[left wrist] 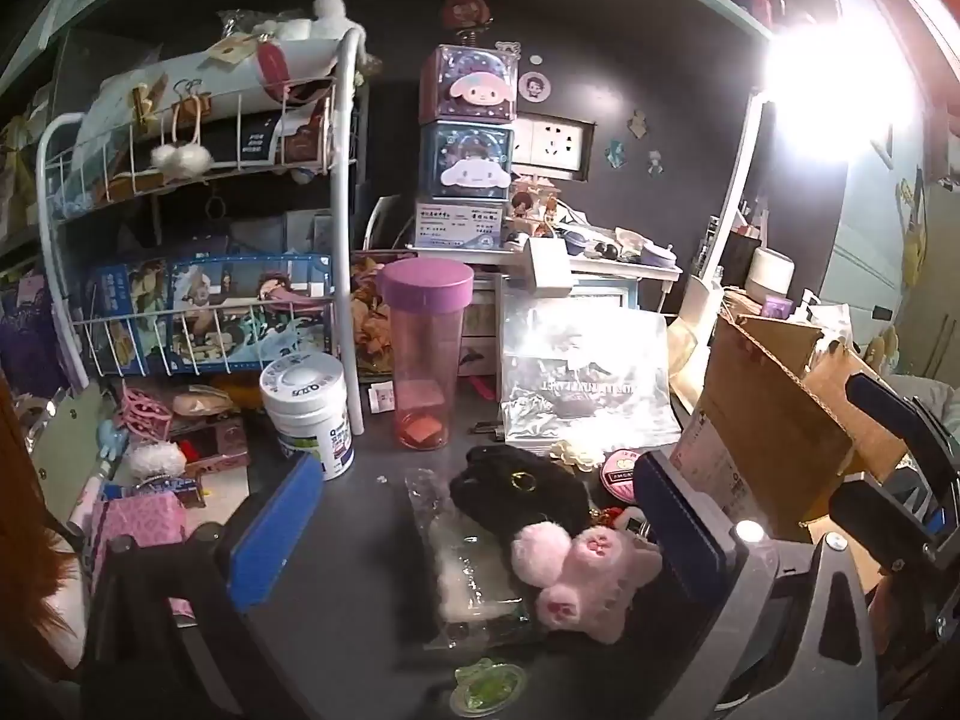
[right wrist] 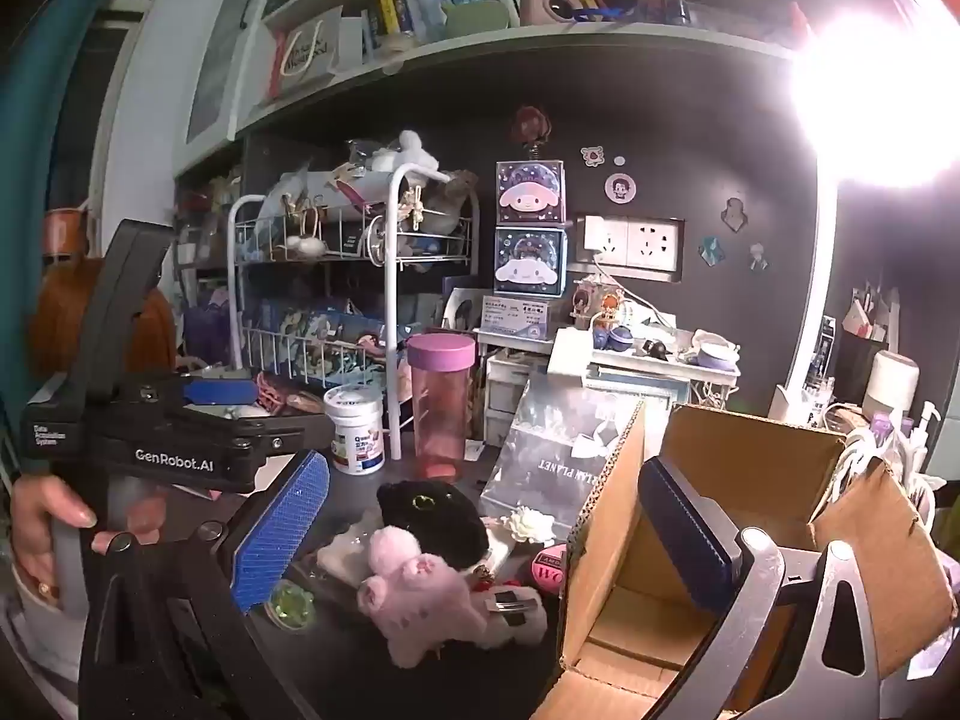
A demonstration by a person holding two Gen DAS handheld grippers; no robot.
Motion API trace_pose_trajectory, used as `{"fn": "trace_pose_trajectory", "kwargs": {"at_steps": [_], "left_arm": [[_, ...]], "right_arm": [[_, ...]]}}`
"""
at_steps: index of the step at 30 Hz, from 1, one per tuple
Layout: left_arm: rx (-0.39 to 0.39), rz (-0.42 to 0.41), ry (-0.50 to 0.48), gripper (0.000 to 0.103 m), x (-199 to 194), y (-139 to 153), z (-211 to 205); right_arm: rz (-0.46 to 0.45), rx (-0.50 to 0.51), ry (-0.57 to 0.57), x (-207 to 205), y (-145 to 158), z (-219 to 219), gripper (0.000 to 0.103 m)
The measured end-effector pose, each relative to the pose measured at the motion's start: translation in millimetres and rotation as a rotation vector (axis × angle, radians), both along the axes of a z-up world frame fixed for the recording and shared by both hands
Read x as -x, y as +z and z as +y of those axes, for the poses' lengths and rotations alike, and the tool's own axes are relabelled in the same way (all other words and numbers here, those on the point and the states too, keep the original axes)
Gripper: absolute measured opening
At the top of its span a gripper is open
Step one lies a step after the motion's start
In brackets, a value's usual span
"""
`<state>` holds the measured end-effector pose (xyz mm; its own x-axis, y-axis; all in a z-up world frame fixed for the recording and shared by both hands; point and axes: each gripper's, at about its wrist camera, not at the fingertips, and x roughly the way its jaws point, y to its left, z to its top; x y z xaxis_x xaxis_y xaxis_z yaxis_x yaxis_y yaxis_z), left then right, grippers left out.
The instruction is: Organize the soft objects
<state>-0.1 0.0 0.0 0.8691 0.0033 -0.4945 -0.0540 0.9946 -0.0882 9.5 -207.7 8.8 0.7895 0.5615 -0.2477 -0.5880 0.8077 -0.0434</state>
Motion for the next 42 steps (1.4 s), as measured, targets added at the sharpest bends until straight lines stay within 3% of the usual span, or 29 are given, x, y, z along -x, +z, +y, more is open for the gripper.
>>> {"fn": "trace_pose_trajectory", "kwargs": {"at_steps": [8, 12, 42], "left_arm": [[-0.046, -0.02, -0.005, 0.103, 5, -1, -8], [-0.017, -0.015, -0.007, 0.103, 7, 1, -3], [-0.005, -0.023, -0.075, 0.103, 16, 0, -11]], "right_arm": [[0.001, -0.008, 0.008, 4, 0, -2, 0.103], [0.001, 0.007, 0.011, 8, -3, 1, 0.103], [-0.011, 0.005, 0.024, 13, -2, -1, 0.103]]}}
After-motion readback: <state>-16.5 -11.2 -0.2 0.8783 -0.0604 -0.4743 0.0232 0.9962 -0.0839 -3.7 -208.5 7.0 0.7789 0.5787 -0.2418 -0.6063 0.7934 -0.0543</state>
